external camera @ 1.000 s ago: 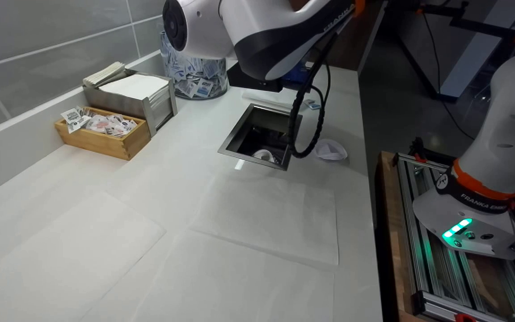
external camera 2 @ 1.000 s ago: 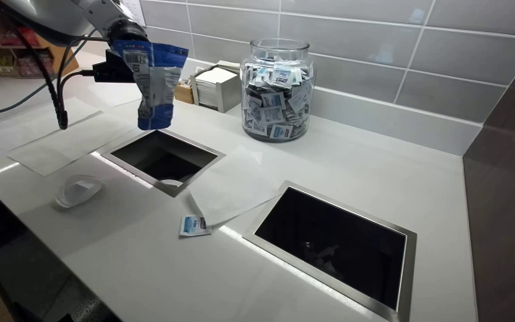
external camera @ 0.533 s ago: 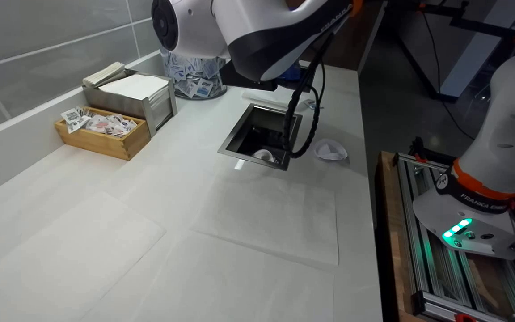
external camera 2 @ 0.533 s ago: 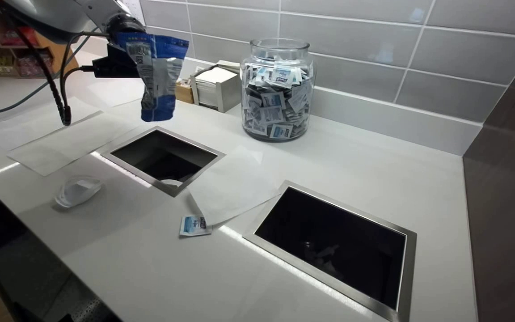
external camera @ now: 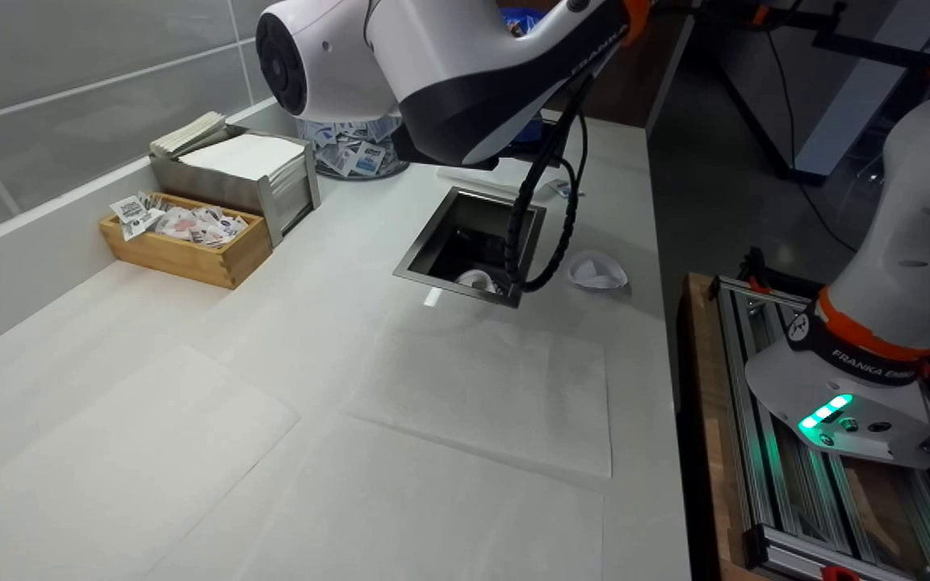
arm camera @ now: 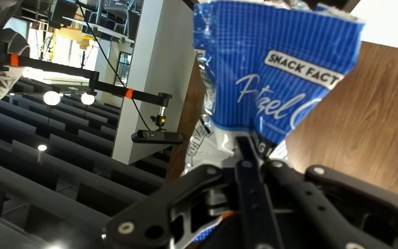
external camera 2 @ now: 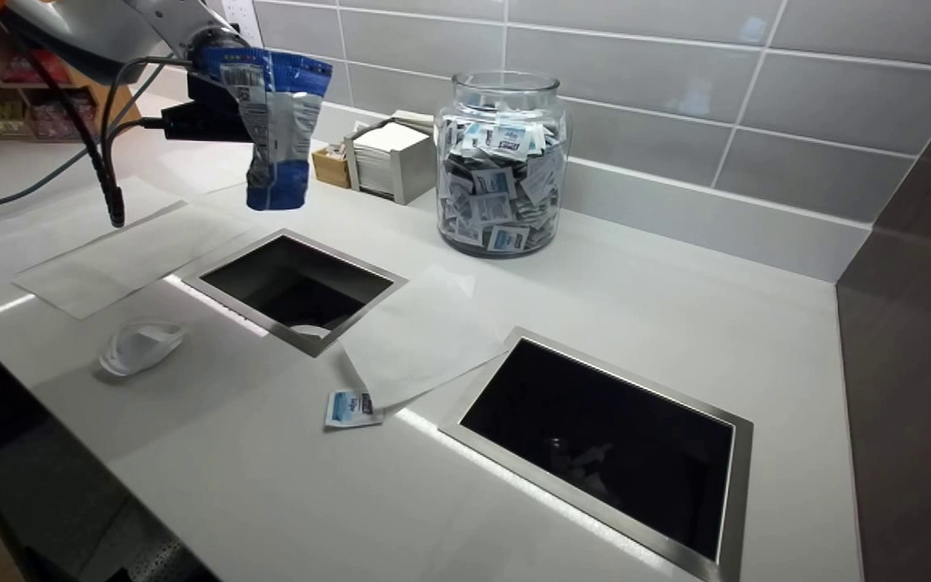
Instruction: Empty the blue packet into the garbage shoot
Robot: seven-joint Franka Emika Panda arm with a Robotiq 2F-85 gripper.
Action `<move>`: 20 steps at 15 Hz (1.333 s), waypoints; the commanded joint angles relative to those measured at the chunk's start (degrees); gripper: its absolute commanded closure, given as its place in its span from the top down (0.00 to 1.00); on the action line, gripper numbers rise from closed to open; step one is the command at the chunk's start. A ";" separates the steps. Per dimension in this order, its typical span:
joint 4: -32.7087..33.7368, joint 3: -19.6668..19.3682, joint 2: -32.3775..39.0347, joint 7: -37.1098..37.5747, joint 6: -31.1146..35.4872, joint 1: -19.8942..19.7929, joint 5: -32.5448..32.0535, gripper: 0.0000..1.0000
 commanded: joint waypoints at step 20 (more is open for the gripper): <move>4.06 -0.47 7.08 -6.93 -18.12 0.61 -8.11 0.00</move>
